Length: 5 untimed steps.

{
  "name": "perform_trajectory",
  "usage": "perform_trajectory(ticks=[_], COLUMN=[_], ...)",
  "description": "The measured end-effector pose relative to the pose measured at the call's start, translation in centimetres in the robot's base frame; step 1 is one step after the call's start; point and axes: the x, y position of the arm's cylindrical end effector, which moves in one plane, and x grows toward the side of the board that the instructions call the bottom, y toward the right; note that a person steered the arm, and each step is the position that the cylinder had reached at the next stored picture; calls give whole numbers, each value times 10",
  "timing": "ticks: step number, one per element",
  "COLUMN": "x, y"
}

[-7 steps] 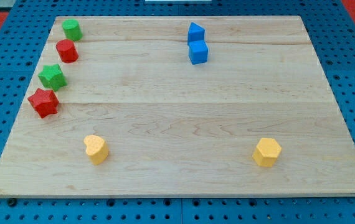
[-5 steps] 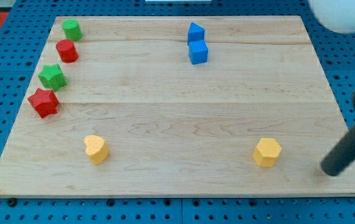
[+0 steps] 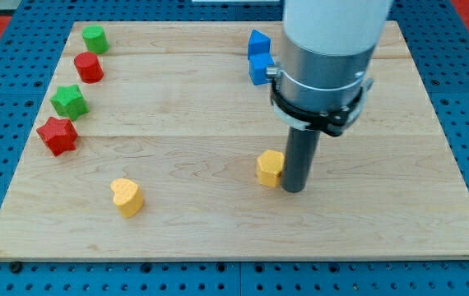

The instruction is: Keep yellow hexagon at the center

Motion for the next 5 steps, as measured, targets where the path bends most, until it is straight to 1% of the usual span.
perform_trajectory(ticks=[2, 5], x=[-46, -50], y=[-56, -127])
